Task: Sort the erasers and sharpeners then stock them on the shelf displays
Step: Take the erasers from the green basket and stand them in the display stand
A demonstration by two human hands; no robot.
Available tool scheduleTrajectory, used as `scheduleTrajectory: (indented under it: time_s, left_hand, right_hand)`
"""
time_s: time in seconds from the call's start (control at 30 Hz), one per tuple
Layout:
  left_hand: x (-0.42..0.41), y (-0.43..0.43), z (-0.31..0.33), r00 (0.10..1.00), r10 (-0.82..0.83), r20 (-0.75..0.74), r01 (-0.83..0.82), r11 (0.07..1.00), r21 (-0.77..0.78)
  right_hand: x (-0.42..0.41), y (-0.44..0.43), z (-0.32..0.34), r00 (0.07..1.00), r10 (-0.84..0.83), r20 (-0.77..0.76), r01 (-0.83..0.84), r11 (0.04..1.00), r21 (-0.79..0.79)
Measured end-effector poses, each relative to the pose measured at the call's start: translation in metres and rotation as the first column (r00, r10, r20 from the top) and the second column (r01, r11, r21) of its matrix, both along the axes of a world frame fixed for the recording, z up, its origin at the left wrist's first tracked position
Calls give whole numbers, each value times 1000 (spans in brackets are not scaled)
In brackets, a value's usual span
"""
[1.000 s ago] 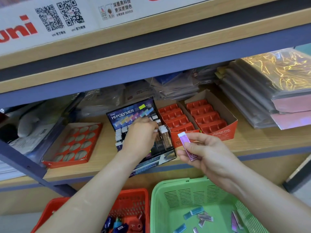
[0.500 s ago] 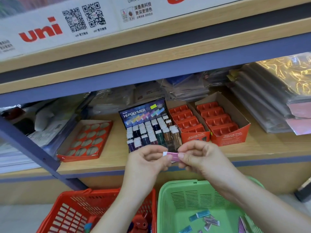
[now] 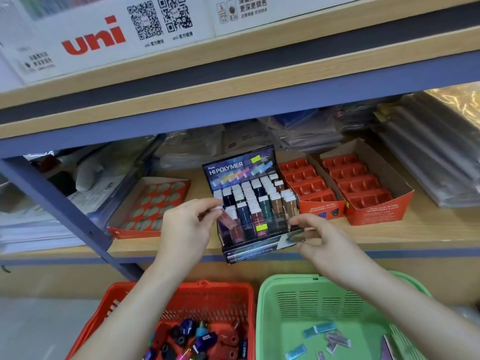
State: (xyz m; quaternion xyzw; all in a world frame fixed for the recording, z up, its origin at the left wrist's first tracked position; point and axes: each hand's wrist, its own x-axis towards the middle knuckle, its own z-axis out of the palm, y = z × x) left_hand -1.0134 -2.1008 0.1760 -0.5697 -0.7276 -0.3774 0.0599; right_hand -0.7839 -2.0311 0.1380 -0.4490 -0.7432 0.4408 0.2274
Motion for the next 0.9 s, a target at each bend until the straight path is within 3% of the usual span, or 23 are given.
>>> scheduleTrajectory:
  time_s: [0.1,0.2,0.37,0.6,0.7,0.83,0.9]
  left_hand:
    - [0,7,3,977,-115,-180,112,993,-28]
    - [3,14,7,959,-171,-225,157,984,-79]
    - [-5,15,16,995,-100,-26,101,995,23]
    - [-24,7,2,996,-70,-52,68,996,-50]
    - [-24,7,-1,997,-71,-33,71,997,5]
    - [-14,10,11,989,-132,63,124,985,120]
    - [-4,13,17,970,-196,142,178,975,129]
  right_hand:
    - [-2,2,-3,988,61,141,-78,990,121]
    - [-5,3,-3,976,79,204,-110,983,147]
    - [-8,9,-7,982,23,187,-59,981,188]
    - [-11,13,-12,982,48,185,-89,971,222]
    - [-11,14,-10,986,30,162,-72,964,255]
    - [-11,13,1,999,-18,29,6,925,379]
    - [-21,15,17,997,7,-72,19,934,358]
